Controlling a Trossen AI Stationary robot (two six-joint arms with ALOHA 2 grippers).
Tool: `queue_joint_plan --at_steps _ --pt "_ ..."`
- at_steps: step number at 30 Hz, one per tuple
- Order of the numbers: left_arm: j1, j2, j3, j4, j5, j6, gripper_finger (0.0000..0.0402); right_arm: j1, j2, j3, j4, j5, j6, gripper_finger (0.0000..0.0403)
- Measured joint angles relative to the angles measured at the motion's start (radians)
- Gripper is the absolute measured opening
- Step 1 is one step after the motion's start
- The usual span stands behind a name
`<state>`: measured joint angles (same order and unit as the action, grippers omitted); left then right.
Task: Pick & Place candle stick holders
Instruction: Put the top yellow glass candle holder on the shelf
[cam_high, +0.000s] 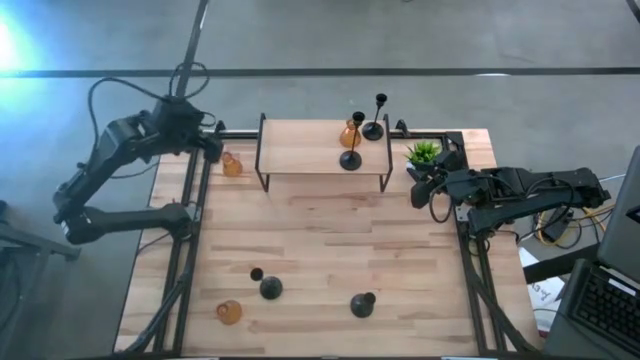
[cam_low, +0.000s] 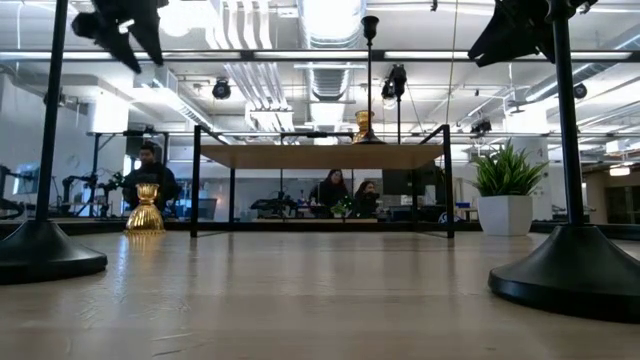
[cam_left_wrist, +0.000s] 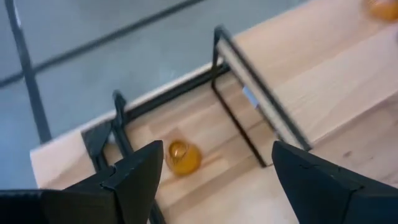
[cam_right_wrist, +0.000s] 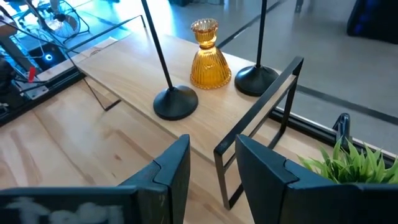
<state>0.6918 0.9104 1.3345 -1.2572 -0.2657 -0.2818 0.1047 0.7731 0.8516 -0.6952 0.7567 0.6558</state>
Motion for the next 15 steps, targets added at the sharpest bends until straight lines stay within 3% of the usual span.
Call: queue_joint_plan --at_steps 7,15 --pt "-0.002 -0.003 -0.167 0.009 -0.087 -0.243 0.0305 0.0 0.0 0.0 0.0 0.002 -0.006 0.0123" --pt "-0.003 -0.019 -0.37 0.107 -0.04 -0.456 0.0305 0.0 0.0 0.0 -0.001 0.006 -0.031 0.0123"
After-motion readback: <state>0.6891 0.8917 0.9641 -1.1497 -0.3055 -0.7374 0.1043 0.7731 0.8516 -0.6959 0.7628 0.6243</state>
